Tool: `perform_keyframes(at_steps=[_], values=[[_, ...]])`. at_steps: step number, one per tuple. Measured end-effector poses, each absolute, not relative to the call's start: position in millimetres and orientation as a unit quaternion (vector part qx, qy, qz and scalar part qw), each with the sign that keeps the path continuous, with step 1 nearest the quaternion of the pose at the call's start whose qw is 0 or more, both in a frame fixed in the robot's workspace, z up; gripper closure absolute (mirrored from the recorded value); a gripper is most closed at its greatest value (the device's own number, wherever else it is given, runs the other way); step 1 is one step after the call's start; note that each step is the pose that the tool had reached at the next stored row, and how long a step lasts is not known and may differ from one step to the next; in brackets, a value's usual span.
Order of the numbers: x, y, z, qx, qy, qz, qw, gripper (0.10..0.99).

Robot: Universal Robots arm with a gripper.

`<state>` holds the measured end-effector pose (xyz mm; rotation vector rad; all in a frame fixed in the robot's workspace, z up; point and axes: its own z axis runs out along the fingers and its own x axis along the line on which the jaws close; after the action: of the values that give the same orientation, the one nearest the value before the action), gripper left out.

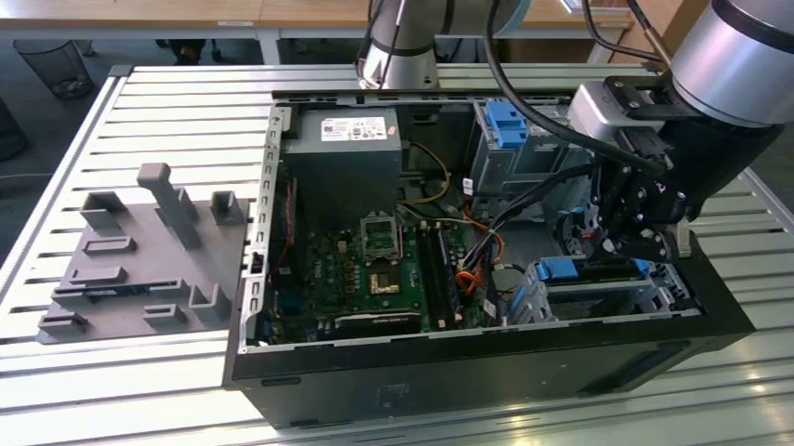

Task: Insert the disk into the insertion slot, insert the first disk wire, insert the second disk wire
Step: 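Insert the second disk wire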

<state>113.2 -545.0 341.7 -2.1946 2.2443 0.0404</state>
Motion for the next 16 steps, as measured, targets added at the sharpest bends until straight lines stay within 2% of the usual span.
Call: perform_keyframes(at_steps=[16], values=[[103.7,-534.5,361.5,-0.699,0.715,0.014,0.002,0.98]])
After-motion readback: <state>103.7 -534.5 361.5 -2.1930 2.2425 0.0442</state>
